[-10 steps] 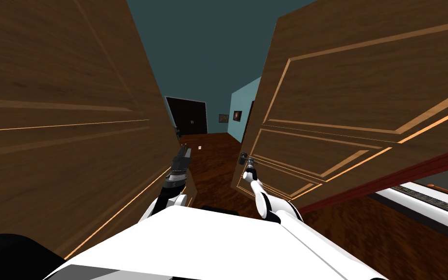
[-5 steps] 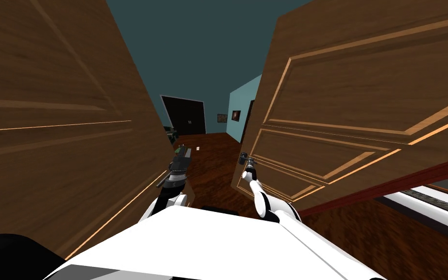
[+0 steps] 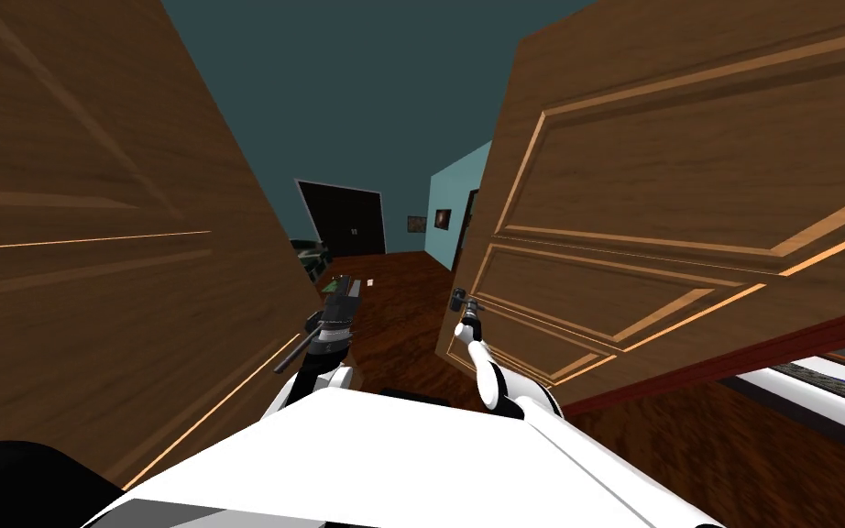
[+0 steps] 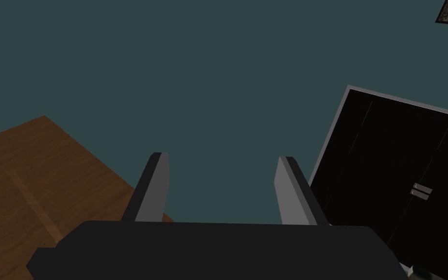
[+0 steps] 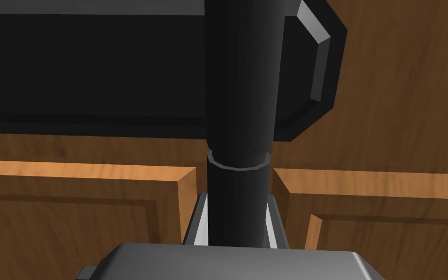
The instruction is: Push the door open
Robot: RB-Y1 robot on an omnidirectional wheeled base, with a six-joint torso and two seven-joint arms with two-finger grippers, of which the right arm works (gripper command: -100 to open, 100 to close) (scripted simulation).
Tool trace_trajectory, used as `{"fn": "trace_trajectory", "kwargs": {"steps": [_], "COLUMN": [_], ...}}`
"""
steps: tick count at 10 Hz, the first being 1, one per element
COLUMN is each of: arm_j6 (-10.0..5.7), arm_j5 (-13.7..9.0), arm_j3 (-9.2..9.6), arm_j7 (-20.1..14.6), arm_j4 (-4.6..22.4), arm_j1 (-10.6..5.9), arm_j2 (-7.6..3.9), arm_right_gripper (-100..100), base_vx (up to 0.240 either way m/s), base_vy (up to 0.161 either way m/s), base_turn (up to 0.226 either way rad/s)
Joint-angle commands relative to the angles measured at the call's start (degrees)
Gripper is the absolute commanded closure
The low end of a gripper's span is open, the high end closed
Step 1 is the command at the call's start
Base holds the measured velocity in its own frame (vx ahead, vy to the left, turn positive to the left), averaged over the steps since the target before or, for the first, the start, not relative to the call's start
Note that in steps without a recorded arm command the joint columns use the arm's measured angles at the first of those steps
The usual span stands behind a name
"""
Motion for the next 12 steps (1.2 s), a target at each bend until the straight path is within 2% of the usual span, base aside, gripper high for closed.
{"fn": "trace_trajectory", "kwargs": {"steps": [1,4,6,10,11,12], "arm_j6": [-1.35,-2.24,-2.24,-3.49,-2.95,-3.72], "arm_j5": [-0.7,-1.6,-1.6,-2.8,-2.7,-3.4], "arm_j3": [-1.79,-3.87,-3.87,-6.77,-6.6,-7.89], "arm_j7": [2.0,4.7,4.7,8.5,8.2,9.4], "arm_j4": [1.1,1.5,1.5,2.0,1.4,1.2], "arm_j1": [-1.22,-1.77,-1.77,-2.54,-1.7,-1.8], "arm_j2": [-0.14,1.51,1.51,4.54,4.2,2.23], "arm_right_gripper": [100,100,100,100,100,100], "base_vx": [0.121,0.177,0.066,0.131,0.057,0.105], "base_vy": [0.017,0.027,-0.012,0.033,0.021,-0.007], "base_turn": [-0.088,-0.083,-0.009,-0.073,-0.048,0.018]}}
